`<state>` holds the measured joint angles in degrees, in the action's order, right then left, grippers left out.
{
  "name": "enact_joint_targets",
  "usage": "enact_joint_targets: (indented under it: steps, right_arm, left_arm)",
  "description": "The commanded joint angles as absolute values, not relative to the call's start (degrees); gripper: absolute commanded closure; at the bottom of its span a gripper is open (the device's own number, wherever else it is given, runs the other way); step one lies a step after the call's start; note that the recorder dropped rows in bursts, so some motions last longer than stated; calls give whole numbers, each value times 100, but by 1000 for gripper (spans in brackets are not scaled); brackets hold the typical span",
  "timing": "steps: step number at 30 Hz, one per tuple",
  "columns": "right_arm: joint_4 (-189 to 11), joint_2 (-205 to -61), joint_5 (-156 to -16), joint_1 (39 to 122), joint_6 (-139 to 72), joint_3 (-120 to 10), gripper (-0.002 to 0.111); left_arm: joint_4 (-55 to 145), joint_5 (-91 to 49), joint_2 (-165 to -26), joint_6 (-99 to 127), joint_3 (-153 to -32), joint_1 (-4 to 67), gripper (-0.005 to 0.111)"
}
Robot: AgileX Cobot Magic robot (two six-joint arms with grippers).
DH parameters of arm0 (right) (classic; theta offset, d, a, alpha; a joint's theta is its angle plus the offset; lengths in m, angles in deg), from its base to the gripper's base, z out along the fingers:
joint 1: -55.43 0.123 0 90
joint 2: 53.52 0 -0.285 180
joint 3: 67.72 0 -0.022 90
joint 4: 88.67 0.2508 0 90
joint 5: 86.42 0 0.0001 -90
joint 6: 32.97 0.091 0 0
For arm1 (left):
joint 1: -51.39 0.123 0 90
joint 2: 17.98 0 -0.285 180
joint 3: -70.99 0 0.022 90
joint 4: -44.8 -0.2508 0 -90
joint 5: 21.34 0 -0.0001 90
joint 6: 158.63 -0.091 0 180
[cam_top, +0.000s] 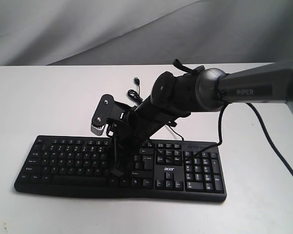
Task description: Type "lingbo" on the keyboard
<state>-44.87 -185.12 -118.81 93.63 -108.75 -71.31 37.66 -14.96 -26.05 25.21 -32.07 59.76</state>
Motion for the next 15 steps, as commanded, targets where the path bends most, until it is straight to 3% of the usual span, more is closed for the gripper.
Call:
enact_joint_targets:
  steps: [1,15]
  right_arm:
    - [-4458,-18473,-11875,9360,-10942,-7101,108]
    - [-4458,-18473,-11953,9406,-11089,-7101,108]
  left_arm:
    - [3765,-1538,-2577,2533,-3180,5938,106]
    - [3765,-1538,-2577,2533,-3180,5938,106]
